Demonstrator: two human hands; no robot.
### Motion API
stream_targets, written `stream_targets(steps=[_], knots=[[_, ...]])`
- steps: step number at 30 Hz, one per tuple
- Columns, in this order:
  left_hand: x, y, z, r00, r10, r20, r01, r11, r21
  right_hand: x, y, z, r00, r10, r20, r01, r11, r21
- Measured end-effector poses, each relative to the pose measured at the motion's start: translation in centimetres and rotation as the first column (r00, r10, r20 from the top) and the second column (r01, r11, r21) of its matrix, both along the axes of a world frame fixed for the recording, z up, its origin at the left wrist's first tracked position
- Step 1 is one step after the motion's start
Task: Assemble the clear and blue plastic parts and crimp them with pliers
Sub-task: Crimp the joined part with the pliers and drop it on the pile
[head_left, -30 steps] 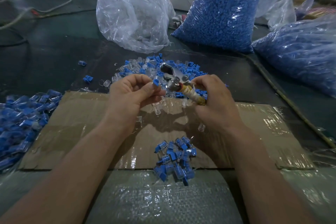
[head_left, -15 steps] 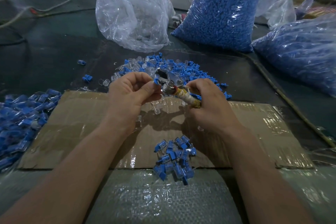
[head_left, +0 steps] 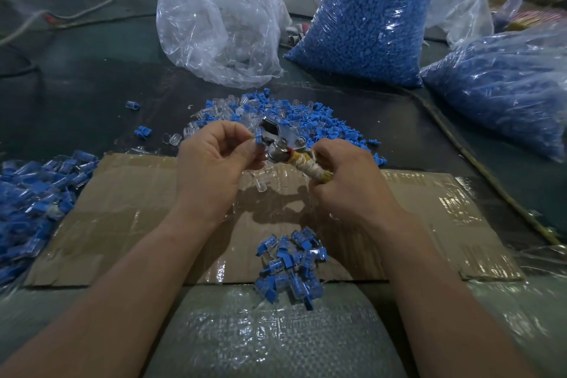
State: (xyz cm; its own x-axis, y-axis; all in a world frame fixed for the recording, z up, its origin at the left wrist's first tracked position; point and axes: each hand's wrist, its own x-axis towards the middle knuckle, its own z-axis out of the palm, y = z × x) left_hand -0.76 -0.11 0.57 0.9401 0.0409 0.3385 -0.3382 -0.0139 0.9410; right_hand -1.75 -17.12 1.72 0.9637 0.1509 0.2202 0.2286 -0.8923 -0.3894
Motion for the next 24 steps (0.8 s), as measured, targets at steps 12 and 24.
stream_targets(steps=[12,24], knots=[[-0.1,0.1,0.2,1.0,0.005,-0.022,-0.006,1.0,-0.016,0.2,-0.2,-0.4,1.0,0.007,0.006,-0.007,1.0,0.026],[-1.3,0.7,1.2,0.882,-0.394,-0.257,0.427,0.9,0.086,1.5,-5.3,-0.6,0.894,-0.444,-0.062,0.448,0.89,0.089]])
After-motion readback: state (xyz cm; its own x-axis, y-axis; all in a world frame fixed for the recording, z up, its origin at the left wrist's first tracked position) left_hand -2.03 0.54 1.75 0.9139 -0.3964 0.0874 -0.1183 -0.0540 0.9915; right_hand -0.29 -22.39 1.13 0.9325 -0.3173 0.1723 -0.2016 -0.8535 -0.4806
